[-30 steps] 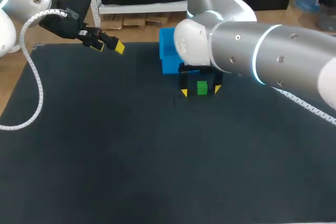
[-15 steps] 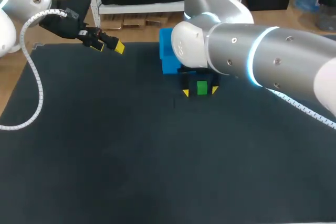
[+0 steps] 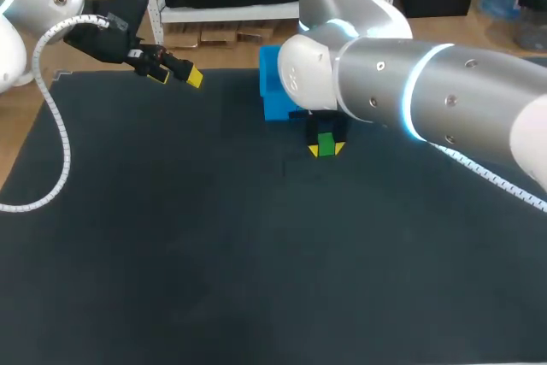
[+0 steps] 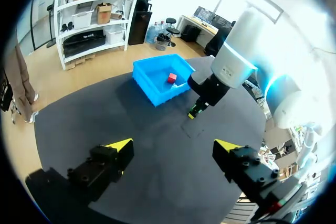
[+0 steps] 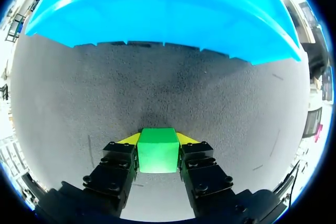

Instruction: Use the left arm to pick the red cube and place it into the blue plastic box first, then use the right arm to grasp the green cube and put it into the same blue plastic box after the first action is fully finished.

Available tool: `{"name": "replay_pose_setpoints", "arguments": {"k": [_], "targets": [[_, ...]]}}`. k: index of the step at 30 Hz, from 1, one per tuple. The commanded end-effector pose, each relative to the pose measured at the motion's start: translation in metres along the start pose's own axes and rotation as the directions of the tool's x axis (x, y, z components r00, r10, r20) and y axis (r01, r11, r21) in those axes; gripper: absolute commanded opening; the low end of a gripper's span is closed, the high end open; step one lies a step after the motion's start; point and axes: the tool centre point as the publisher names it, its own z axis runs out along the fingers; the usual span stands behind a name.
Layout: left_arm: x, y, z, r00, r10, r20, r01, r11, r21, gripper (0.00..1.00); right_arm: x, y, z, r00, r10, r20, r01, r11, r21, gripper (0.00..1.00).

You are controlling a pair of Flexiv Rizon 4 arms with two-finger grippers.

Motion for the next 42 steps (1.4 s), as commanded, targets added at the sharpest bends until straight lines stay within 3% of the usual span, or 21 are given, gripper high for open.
{"name": "replay_pose_setpoints", "arguments": {"k": [1, 14, 42], "targets": [[0.002, 0.000, 0.000, 1.000, 0.003, 0.005, -0.003, 1.000, 0.003, 1.00, 0.005, -0.001, 0.007, 1.000, 0.004, -0.006, -0.004, 1.000, 0.006, 0.00], [0.002, 0.000, 0.000, 1.000, 0.003, 0.005, -0.003, 1.000, 0.003, 1.00, 0.010, -0.006, -0.016, 1.000, 0.003, -0.011, -0.003, 1.000, 0.004, 0.00], [0.002, 0.000, 0.000, 1.000, 0.003, 0.005, -0.003, 1.000, 0.003, 1.00, 0.002, -0.018, -0.088, 0.997, -0.050, 0.058, 0.052, 0.998, -0.026, 0.00]]}}
